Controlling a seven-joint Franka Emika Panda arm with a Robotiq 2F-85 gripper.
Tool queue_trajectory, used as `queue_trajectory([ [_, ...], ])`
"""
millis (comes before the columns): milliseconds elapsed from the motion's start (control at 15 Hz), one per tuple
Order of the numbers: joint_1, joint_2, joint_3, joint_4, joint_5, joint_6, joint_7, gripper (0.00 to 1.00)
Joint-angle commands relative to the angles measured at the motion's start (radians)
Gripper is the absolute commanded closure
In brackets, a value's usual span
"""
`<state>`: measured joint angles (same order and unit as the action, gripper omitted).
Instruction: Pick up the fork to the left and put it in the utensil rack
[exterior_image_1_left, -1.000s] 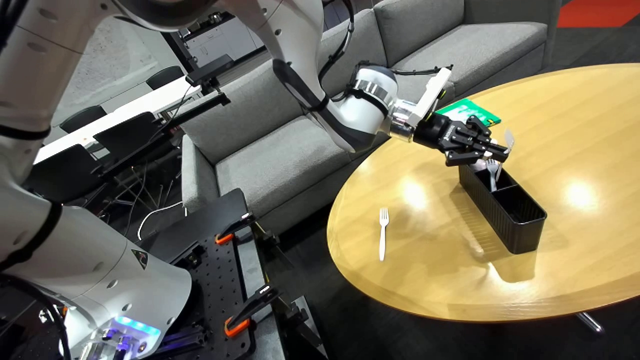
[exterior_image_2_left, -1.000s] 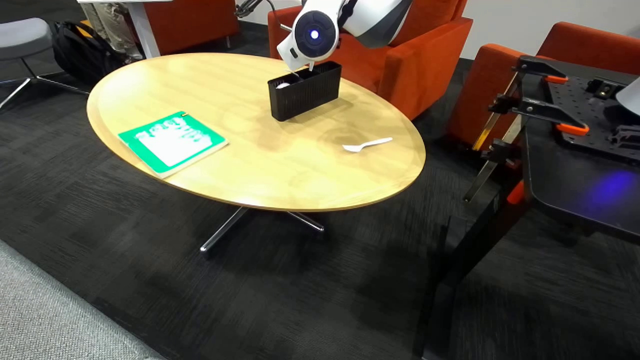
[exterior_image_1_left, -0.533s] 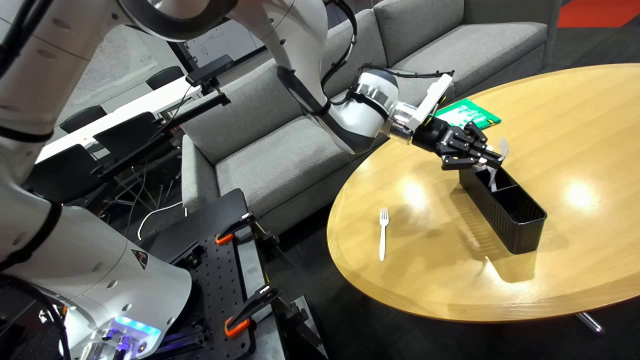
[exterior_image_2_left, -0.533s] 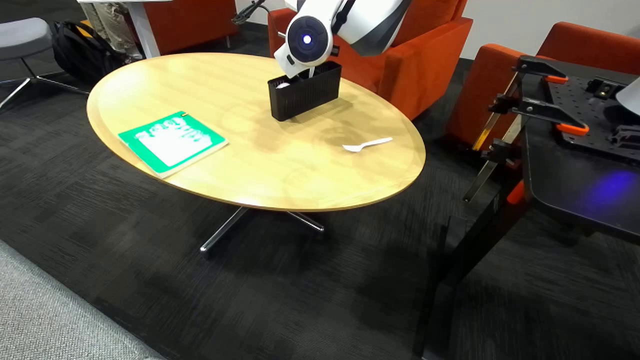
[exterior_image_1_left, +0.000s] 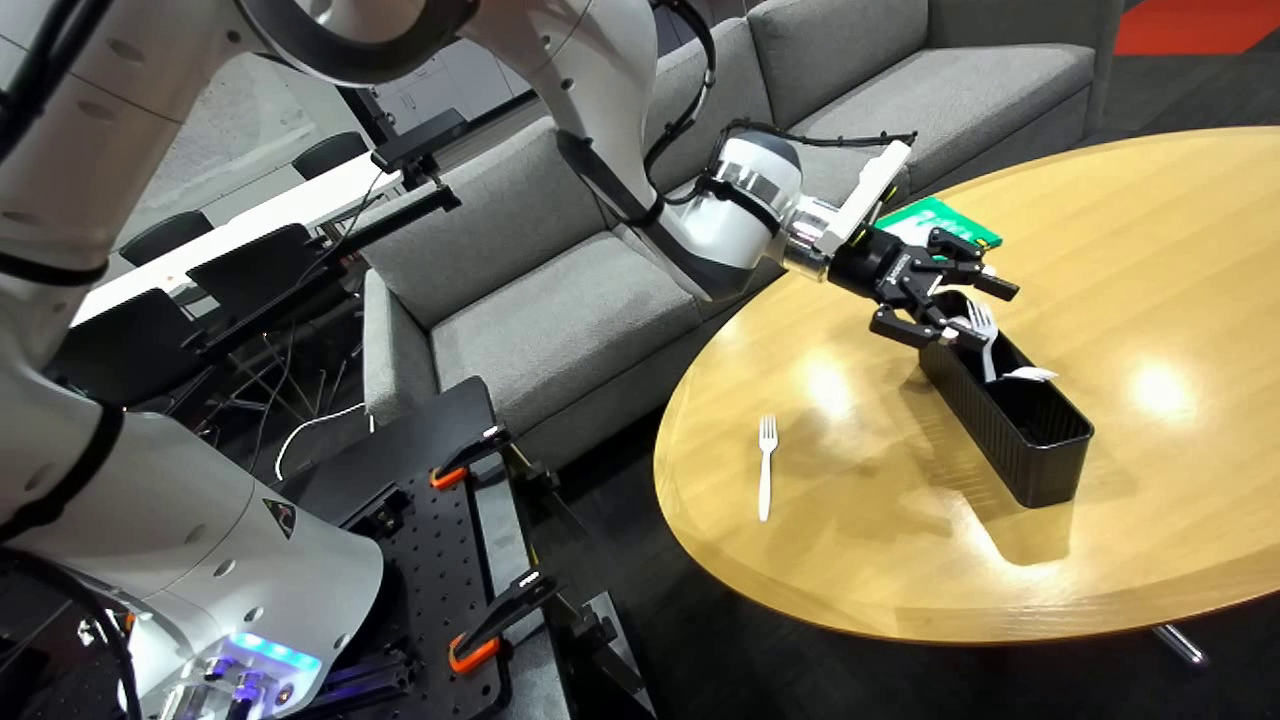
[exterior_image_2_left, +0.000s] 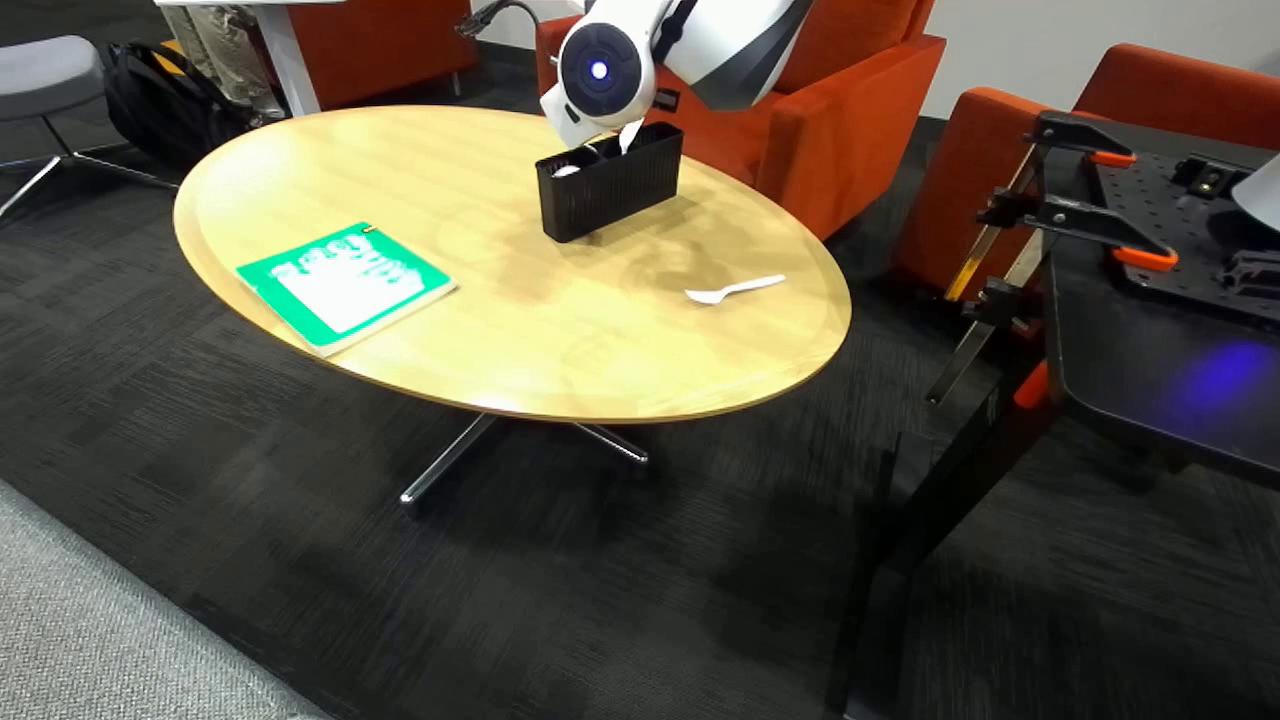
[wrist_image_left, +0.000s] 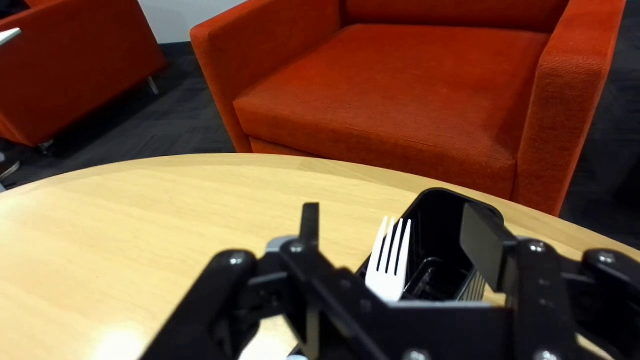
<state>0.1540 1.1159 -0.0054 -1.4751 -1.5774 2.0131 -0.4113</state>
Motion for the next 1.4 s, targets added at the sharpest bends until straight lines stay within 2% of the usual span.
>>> queue_trajectory([
  [0,0.003,-0.052,0.018,-0.015,0.039,-0.049,-0.023,0.01],
  [333,-0.028,-0.202,0.067,-0.108,0.152,-0.020,-0.073,0.00],
  [533,-0.053,-0.320,0.097,-0.183,0.229,-0.002,-0.153,0.00],
  [867,-0.141,-0.505,0.158,-0.305,0.389,0.138,-0.288,0.00],
  [1133,-0.182,-0.609,0.171,-0.380,0.533,0.248,-0.397,0.00],
  [1333,-0.187,-0.661,0.161,-0.421,0.639,0.288,-0.470,0.00],
])
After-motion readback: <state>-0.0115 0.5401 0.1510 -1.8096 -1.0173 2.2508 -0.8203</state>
